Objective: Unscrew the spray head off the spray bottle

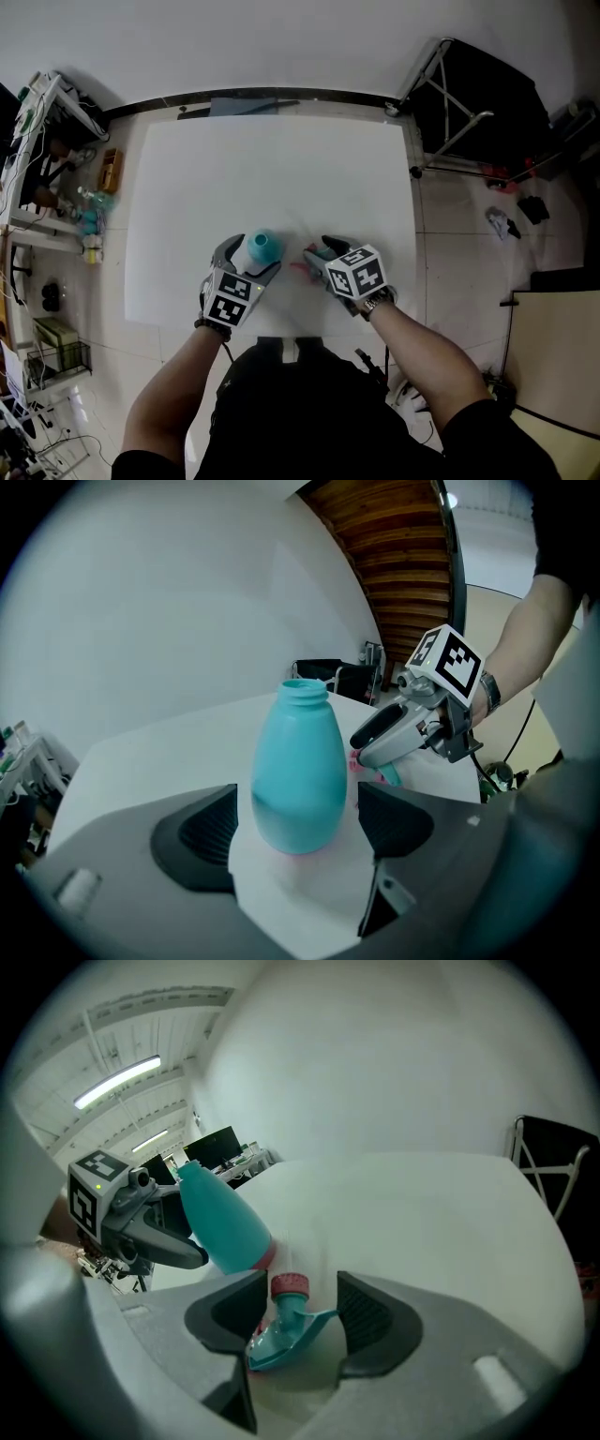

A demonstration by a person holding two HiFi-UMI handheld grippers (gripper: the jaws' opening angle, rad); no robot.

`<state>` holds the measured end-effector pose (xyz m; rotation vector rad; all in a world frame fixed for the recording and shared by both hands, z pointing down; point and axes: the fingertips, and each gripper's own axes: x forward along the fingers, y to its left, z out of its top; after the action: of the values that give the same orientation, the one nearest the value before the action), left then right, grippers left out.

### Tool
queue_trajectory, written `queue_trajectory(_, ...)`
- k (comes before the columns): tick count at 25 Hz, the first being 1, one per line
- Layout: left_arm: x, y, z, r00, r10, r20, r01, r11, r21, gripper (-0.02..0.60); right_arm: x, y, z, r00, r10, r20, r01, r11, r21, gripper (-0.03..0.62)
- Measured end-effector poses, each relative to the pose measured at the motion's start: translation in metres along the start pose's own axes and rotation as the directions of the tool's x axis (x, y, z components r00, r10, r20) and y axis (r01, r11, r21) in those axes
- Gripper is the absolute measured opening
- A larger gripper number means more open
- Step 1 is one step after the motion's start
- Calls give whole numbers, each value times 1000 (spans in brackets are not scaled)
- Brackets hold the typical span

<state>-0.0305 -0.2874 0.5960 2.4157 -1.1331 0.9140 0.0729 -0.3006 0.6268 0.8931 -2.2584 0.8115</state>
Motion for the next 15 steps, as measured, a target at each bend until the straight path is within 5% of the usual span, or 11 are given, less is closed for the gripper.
queue_trajectory(15, -47, -11, 14, 993, 52, 110, -39, 992, -120, 325, -38, 25, 24, 994, -42, 98, 57, 986, -158, 211)
